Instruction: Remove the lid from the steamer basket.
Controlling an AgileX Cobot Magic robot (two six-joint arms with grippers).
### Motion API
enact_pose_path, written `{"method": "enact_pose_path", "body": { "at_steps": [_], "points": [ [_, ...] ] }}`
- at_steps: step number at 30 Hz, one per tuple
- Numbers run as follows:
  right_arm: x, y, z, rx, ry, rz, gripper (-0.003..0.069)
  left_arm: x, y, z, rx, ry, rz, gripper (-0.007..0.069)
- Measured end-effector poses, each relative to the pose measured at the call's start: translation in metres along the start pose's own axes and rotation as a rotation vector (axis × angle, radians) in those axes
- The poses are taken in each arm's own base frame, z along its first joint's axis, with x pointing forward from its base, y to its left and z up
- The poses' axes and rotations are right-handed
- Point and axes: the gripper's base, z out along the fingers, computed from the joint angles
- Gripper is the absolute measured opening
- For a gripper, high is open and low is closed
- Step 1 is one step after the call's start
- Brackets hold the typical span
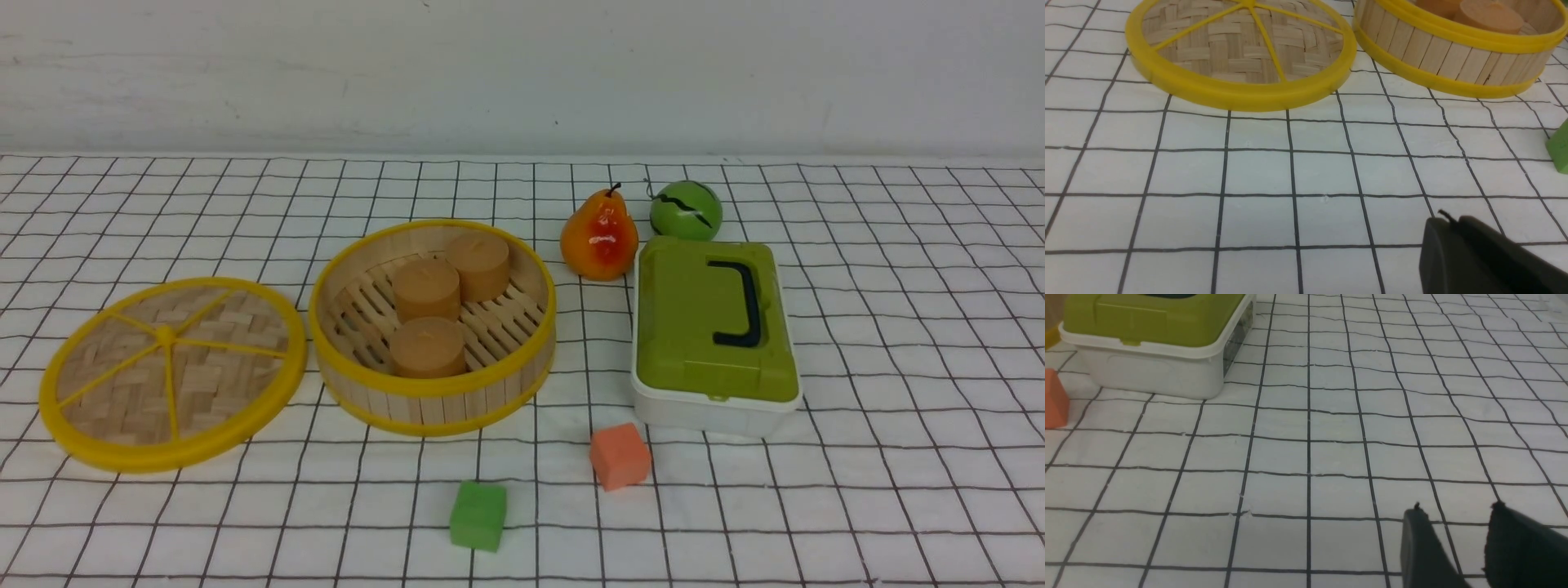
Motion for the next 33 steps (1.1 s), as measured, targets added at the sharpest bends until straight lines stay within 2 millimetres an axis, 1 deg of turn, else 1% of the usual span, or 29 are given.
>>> {"method": "enact_pose_path", "body": {
  "at_steps": [33],
  "points": [
    [0.0, 0.0, 0.0, 0.0, 0.0, 0.0, 0.0239, 0.0, 0.0, 0.0, 0.0, 0.0, 0.003, 0.0034]
  ]
}}
